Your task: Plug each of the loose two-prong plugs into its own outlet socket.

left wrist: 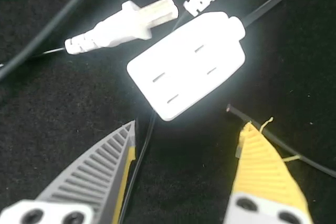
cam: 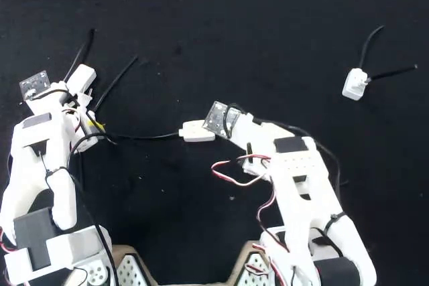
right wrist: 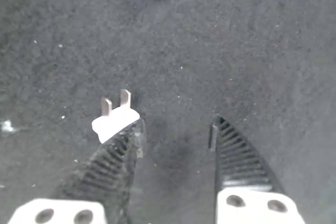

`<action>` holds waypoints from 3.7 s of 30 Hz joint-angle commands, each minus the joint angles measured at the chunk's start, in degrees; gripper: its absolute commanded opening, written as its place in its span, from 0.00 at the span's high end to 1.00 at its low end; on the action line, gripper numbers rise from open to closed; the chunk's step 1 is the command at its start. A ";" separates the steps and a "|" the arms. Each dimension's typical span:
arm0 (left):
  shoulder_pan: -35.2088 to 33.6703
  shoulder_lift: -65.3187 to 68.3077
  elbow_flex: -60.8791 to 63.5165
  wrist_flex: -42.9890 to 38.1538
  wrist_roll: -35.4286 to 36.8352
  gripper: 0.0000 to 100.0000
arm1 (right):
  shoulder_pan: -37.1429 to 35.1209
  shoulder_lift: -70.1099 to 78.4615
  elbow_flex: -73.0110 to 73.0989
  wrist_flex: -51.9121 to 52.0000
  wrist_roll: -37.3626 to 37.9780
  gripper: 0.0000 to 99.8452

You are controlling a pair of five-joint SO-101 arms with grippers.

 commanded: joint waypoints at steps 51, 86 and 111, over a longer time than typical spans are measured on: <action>-0.48 -1.41 -0.92 0.00 0.70 0.69 | -13.63 -11.56 -1.19 26.46 -6.68 0.80; -0.13 -1.41 -0.84 0.18 0.70 0.69 | -8.53 -21.85 17.27 5.80 6.68 0.82; -0.40 -1.41 -0.92 0.18 0.70 0.69 | -12.22 -7.69 8.48 -1.14 -3.52 0.82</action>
